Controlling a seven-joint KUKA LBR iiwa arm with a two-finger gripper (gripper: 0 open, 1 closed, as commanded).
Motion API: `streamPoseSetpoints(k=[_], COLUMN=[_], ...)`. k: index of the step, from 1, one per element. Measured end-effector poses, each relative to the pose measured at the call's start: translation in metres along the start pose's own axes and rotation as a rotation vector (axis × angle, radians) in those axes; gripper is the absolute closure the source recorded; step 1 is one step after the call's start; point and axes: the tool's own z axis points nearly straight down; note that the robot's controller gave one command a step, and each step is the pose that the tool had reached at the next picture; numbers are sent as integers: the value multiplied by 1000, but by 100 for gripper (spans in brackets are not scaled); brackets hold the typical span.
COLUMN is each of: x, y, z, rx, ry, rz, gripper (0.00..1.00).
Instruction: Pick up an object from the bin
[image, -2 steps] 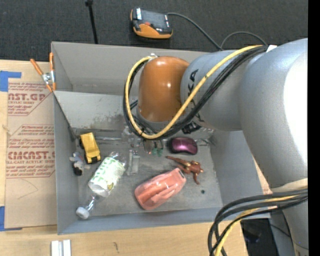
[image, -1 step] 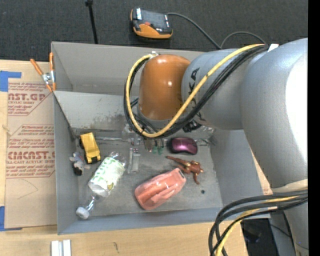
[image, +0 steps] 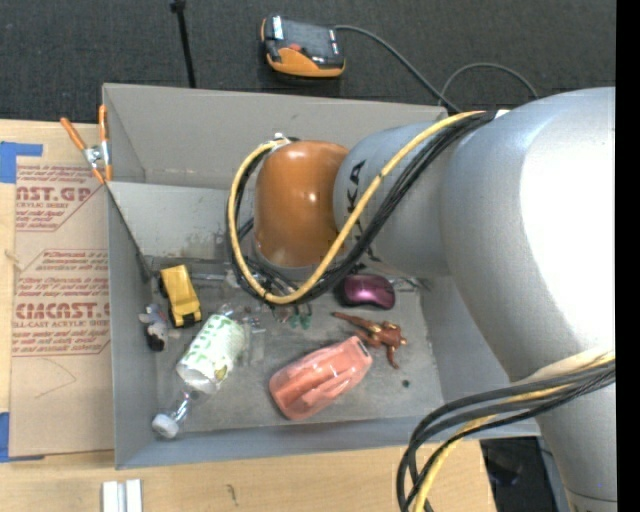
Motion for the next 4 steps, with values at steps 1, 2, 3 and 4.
streamPoseSetpoints(k=[1, 2, 3, 4], x=[5, 22, 24, 30], y=[9, 23, 32, 19], z=[3, -13, 26, 28], rx=[0, -1, -2, -1], ry=[11, 8, 7, 10], rz=[-64, -174, -173, -170], gripper=[0, 0, 0, 100])
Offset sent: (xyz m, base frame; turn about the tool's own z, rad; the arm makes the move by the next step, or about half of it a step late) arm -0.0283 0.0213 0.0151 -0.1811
